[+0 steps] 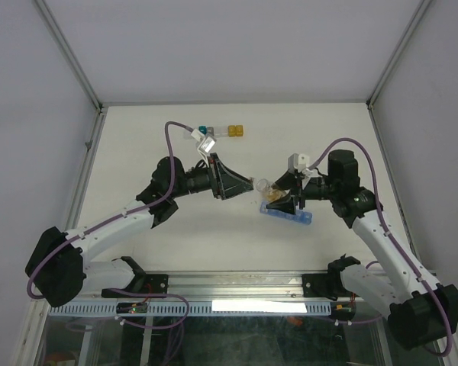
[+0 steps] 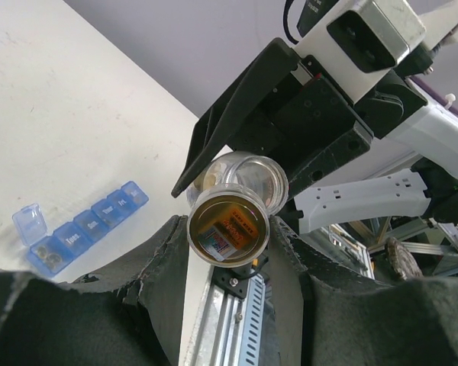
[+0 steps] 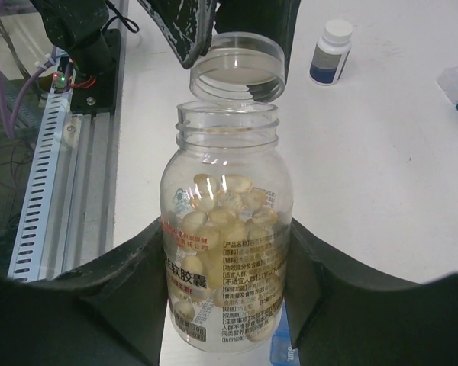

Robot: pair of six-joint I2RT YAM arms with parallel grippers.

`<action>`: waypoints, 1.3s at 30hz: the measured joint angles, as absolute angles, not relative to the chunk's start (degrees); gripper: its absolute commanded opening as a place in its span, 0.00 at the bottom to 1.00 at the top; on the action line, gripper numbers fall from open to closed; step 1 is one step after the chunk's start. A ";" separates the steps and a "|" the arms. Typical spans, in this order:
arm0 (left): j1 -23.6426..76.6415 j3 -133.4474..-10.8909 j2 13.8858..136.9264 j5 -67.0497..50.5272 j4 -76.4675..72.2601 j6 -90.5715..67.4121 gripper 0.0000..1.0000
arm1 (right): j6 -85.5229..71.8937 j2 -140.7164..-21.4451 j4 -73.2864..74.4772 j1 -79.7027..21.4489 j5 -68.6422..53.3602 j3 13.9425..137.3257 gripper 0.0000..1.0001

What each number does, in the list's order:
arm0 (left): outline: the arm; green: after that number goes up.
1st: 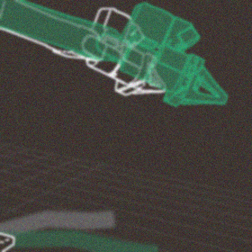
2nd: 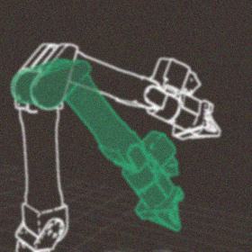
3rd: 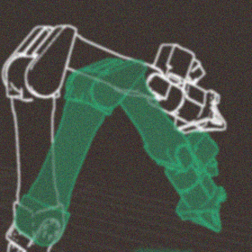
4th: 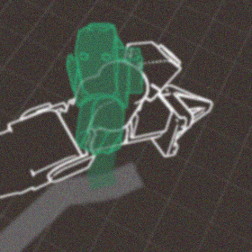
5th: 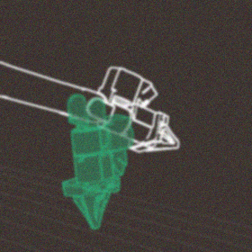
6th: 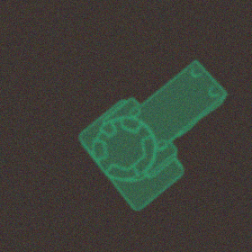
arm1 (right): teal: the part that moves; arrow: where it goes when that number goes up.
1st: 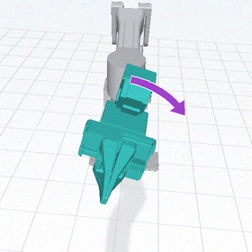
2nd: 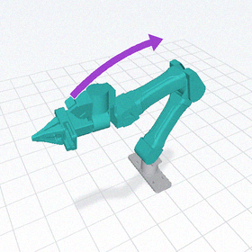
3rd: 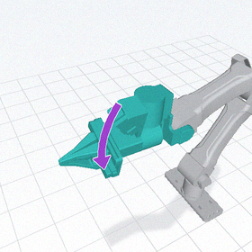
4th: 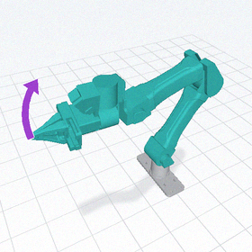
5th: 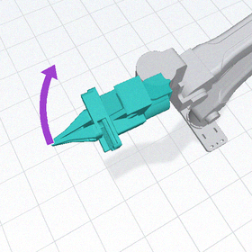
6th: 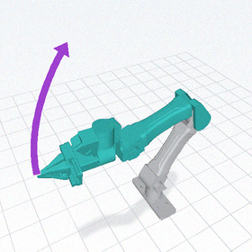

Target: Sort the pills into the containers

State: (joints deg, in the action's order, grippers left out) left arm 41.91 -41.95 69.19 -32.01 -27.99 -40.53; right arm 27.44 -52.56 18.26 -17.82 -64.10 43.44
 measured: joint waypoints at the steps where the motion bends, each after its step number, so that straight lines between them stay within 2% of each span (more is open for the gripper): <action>1: 41.91 -42.00 69.36 -32.01 -27.99 -40.62 0.32 | 27.75 -52.73 18.37 -18.35 -63.48 43.51 0.00; 17: 41.89 -42.92 72.10 -34.70 -27.66 -41.34 0.31 | 30.28 -55.96 21.34 -23.40 -55.83 44.84 0.00; 39: 42.50 -51.20 73.73 -32.62 -7.16 -33.50 0.26 | 34.22 -57.60 26.30 -28.80 -43.51 47.64 0.00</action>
